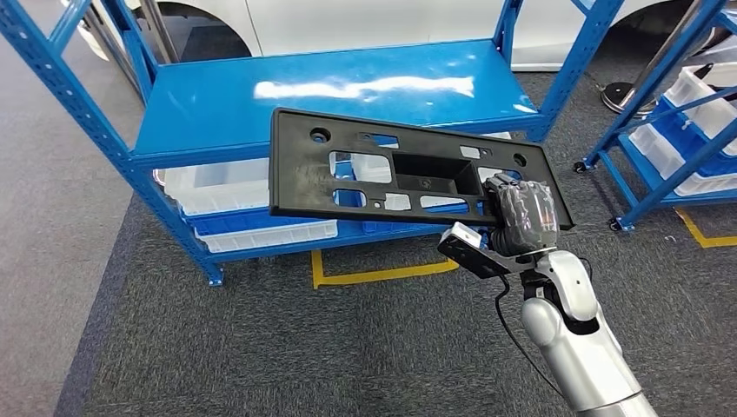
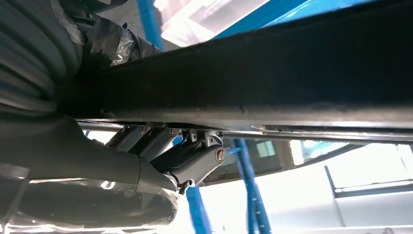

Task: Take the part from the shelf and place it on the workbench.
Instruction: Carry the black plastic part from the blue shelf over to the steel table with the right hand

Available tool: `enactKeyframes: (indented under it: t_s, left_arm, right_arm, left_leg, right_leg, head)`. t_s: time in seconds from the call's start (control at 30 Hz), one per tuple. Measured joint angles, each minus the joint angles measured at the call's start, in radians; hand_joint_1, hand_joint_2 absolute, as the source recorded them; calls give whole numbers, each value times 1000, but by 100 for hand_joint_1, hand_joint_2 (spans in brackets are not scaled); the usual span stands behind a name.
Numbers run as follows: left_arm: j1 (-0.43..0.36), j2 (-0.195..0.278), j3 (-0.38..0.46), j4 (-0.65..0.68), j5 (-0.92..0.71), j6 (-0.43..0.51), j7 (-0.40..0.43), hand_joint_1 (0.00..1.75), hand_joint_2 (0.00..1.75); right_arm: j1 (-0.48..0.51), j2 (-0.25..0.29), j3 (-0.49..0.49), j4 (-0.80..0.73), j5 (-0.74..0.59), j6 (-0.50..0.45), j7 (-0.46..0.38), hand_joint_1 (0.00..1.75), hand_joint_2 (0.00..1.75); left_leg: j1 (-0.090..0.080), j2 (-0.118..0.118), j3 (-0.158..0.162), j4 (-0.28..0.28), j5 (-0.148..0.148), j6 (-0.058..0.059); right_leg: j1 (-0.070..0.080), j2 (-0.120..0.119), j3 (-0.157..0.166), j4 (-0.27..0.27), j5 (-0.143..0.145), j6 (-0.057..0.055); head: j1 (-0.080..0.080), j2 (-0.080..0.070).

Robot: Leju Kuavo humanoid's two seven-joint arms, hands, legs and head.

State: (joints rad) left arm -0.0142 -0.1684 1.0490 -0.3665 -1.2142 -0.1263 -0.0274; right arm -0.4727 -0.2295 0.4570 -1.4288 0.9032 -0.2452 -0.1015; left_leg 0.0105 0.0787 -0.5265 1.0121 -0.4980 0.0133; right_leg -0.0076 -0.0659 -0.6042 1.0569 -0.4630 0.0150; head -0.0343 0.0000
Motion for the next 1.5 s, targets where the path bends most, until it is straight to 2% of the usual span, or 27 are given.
enactKeyframes:
  t_s: [0.03,0.1,0.17,0.23,0.27,0.33,0.4,0.47,0.53,0.6,0.67,0.77,0.8,0.83,0.87,0.9,0.93,1.0,1.03,1.13,1.2,1.3,1.33,1.37,1.4,1.43,1.5]
  left_arm:
    - [-1,0,0,1,0,0,0,0,175]
    - [-3,1,0,3,0,0,-1,0,175]
    - [-5,3,0,5,0,1,-2,0,175]
    - [-4,5,0,9,0,1,-2,0,175]
    - [-3,5,0,11,0,1,-2,0,175]
    - [-1,6,0,13,1,1,-2,0,175]
    - [1,7,3,14,7,1,-2,0,175]
    - [3,7,9,14,17,2,-2,0,175]
    - [6,6,14,14,21,2,-2,0,175]
    - [8,4,16,14,23,1,-2,0,175]
    - [9,2,17,13,25,1,-2,0,175]
    - [12,-1,19,11,28,-9,2,0,175]
    - [14,-4,21,7,27,-20,7,0,175]
    - [17,-7,23,0,25,-33,14,0,175]
    - [20,-12,27,-10,24,-47,21,0,175]
    - [23,-19,30,-20,21,-58,27,0,175]
    - [25,-26,32,-31,19,-67,30,0,175]
    - [31,-39,34,-53,13,-83,35,0,175]
    - [32,-45,35,-65,11,-93,37,0,175]
    - [-3,-31,34,-94,53,-168,72,0,175]
    - [-55,2,20,-105,129,-239,116,0,175]
    - [-97,45,-29,-121,260,-271,146,0,175]
    - [-96,54,-49,-126,289,-265,154,0,175]
    - [-87,59,-68,-132,303,-252,163,0,175]
    - [-70,56,-86,-137,305,-231,169,0,175]
    - [-41,44,-102,-145,298,-201,166,0,175]
    - [35,3,-128,-165,269,-145,138,0,175]
  right_arm:
    - [0,0,0,0,0,0,0,175,175]
    - [2,-1,0,0,-2,1,1,175,175]
    - [2,-1,-1,0,-3,3,1,175,175]
    - [2,-1,0,0,-4,5,2,175,175]
    - [3,-1,0,0,-5,6,2,175,175]
    - [6,0,0,0,-6,8,2,175,175]
    - [7,0,0,-2,-10,11,2,175,175]
    - [6,1,0,-6,-13,15,3,175,175]
    - [7,2,1,-12,-15,19,4,175,175]
    - [10,3,1,-16,-16,22,5,175,175]
    - [13,2,0,-20,-16,23,5,175,175]
    - [12,2,0,-24,-16,25,5,175,175]
    - [12,2,1,-25,-16,27,6,175,175]
    - [14,2,1,-25,-16,29,6,175,175]
    - [15,2,1,-25,-16,32,6,175,175]
    - [16,2,1,-27,-16,33,6,175,175]
    - [17,2,1,-30,-16,33,6,175,175]
    - [17,2,1,-40,-16,33,6,175,175]
    - [17,1,1,-45,-17,35,6,175,175]
    - [5,5,8,-48,-34,71,2,175,175]
    - [-23,17,30,-38,-58,92,3,175,175]
    - [-67,35,75,-23,-96,92,8,175,175]
    - [-73,38,87,-20,-102,88,13,175,175]
    - [-76,39,96,-17,-104,81,18,175,175]
    - [-76,38,101,-16,-102,71,22,175,175]
    - [-72,33,102,-16,-100,61,25,175,175]
    - [-61,20,98,-18,-98,51,17,175,175]
  left_leg:
    - [-4,8,-2,1,0,-5]
    - [-6,20,-3,4,-4,-14]
    - [-2,-7,-17,37,-33,-23]
    - [1,-53,-69,148,-94,-27]
    - [2,-65,-101,215,-121,-28]
    - [1,-72,-144,291,-128,-27]
    - [1,-81,-123,226,-64,-19]
    - [2,-125,-74,100,5,-7]
    - [1,-159,-49,33,21,0]
    - [3,-146,-42,15,22,3]
    - [8,-121,-37,-2,33,12]
    - [9,-83,-34,-13,40,20]
    - [9,-71,-34,-13,40,20]
    - [8,-58,-35,-12,40,19]
    - [9,-45,-35,-11,39,18]
    - [9,-33,-34,-10,37,17]
    - [8,-22,-33,-8,35,14]
    - [3,-5,-32,-4,30,5]
    - [1,3,-31,-3,29,-1]
    - [2,17,-32,-4,28,-20]
    - [6,-14,-51,33,-2,-30]
    - [7,-69,-130,225,-100,-34]
    - [5,-73,-151,274,-113,-33]
    - [5,-75,-157,290,-107,-32]
    - [4,-78,-144,264,-81,-29]
    - [4,-86,-116,204,-44,-24]
    - [6,-130,-56,75,7,-15]
  right_leg:
    - [5,-8,2,-12,-5,-7]
    - [5,9,-4,-16,-1,-20]
    - [-1,28,-6,-21,5,-33]
    - [-2,48,-7,-24,9,-43]
    - [-1,58,-8,-24,9,-45]
    - [2,83,-8,-22,10,-47]
    - [4,110,-8,-18,10,-47]
    - [4,134,-11,-12,10,-45]
    - [-1,157,-23,-9,15,-35]
    - [-6,178,-33,-13,24,-19]
    - [-2,156,-43,4,10,-8]
    - [-3,84,-111,155,-76,4]
    - [-6,76,-136,211,-97,8]
    - [-10,72,-146,238,-101,12]
    - [-13,69,-139,231,-88,15]
    - [-15,63,-113,185,-60,16]
    - [-16,47,-73,113,-29,15]
    - [-6,14,-12,-1,5,7]
    - [-1,6,-1,-27,8,1]
    - [3,28,-7,-34,15,-20]
    - [1,40,-10,-44,26,-37]
    - [5,69,-14,-46,35,-50]
    - [7,82,-14,-45,35,-51]
    - [8,96,-14,-43,35,-52]
    - [8,112,-14,-40,35,-51]
    - [7,128,-14,-36,34,-50]
    - [6,161,-19,-27,31,-44]
  head:
    - [0,0]
    - [-1,0]
    - [-1,0]
    - [-1,0]
    - [-1,0]
    - [-1,0]
    - [-1,0]
    - [-1,0]
    - [-1,0]
    - [-1,0]
    - [1,0]
    - [6,0]
    - [6,0]
    - [6,0]
    - [6,0]
    - [6,0]
    - [6,0]
    - [5,0]
    - [5,0]
    - [5,0]
    - [5,0]
    - [4,0]
    - [4,0]
    - [4,0]
    - [4,0]
    - [4,0]
    - [5,0]
